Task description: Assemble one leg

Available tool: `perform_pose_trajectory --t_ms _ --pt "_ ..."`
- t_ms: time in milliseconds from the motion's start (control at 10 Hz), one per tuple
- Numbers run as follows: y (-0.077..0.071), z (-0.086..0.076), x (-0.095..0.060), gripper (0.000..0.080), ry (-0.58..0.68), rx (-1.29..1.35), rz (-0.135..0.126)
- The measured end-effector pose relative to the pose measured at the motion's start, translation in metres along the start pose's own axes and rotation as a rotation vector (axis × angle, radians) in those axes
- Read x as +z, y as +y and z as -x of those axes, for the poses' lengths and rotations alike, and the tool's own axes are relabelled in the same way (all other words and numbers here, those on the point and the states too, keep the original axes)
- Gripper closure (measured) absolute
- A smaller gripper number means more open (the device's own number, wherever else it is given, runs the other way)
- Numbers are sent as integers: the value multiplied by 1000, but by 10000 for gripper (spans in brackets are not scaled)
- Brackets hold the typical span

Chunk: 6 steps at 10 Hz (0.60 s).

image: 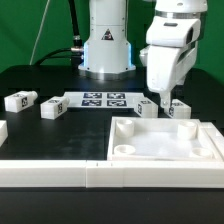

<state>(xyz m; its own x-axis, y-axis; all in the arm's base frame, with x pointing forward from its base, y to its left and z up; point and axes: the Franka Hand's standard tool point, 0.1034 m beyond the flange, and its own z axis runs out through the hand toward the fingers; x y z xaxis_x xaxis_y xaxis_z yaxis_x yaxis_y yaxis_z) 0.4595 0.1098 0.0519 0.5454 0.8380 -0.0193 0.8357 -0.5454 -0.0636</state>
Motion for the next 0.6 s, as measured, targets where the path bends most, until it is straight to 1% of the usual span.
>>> perform_pose_trajectory --t_ms 100,200,300,400,500,600 --pt "-1 0 0 150 0 104 0" --pt "-6 -2 3 150 13 250 1" --pt "-15 -3 6 150 8 375 -10" --pt "-21 -6 8 150 8 482 -18" --pt "-24 -9 8 150 14 501 -19" --pt "-24 -8 8 150 6 499 -22"
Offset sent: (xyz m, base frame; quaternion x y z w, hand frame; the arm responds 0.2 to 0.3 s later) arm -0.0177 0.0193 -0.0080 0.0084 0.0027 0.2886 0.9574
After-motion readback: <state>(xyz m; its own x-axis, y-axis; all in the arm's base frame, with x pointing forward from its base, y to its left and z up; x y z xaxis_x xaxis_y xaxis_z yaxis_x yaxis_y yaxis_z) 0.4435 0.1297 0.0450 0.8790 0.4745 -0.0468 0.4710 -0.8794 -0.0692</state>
